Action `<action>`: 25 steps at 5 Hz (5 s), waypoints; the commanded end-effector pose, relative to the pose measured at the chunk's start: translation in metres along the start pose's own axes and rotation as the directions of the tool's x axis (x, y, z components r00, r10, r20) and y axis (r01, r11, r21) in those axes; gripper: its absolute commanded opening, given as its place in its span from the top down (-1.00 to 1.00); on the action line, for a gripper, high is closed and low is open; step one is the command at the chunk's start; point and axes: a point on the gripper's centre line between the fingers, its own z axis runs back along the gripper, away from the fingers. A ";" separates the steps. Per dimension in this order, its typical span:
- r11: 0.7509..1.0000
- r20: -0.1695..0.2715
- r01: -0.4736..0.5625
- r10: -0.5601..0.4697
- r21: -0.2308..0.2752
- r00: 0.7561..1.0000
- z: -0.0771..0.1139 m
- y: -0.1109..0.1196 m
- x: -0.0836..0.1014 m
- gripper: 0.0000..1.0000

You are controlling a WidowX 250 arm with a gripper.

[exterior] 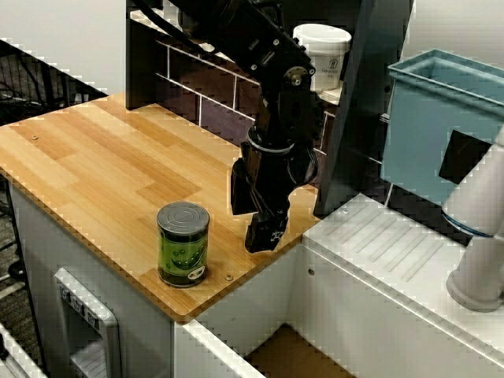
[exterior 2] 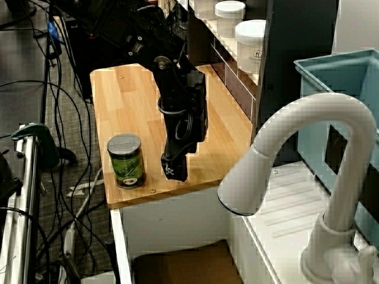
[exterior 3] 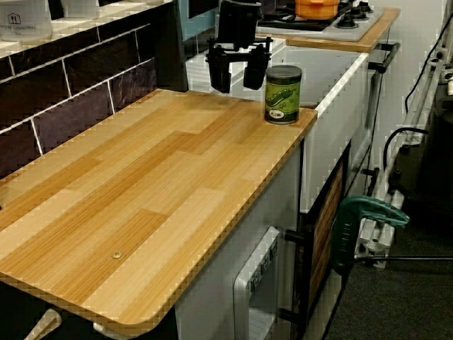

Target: Push into sink

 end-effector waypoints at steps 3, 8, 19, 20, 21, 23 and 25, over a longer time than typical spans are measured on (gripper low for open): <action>0.996 0.016 -0.094 0.094 -0.008 0.995 0.018 0.063 -0.039 -1.00; 0.972 -0.057 -0.224 0.229 0.075 0.972 0.016 0.136 -0.145 -1.00; 0.977 -0.021 -0.194 0.193 -0.091 0.981 -0.003 0.069 -0.127 -1.00; 0.984 -0.018 -0.166 0.165 -0.069 0.986 -0.007 0.045 -0.118 -1.00; 0.988 -0.010 -0.139 0.138 -0.065 0.990 -0.004 0.029 -0.110 -1.00; 0.993 -0.006 -0.102 0.101 -0.067 0.995 -0.001 0.009 -0.085 -1.00; 0.995 -0.022 -0.063 0.062 -0.072 0.998 -0.001 -0.018 -0.042 -1.00</action>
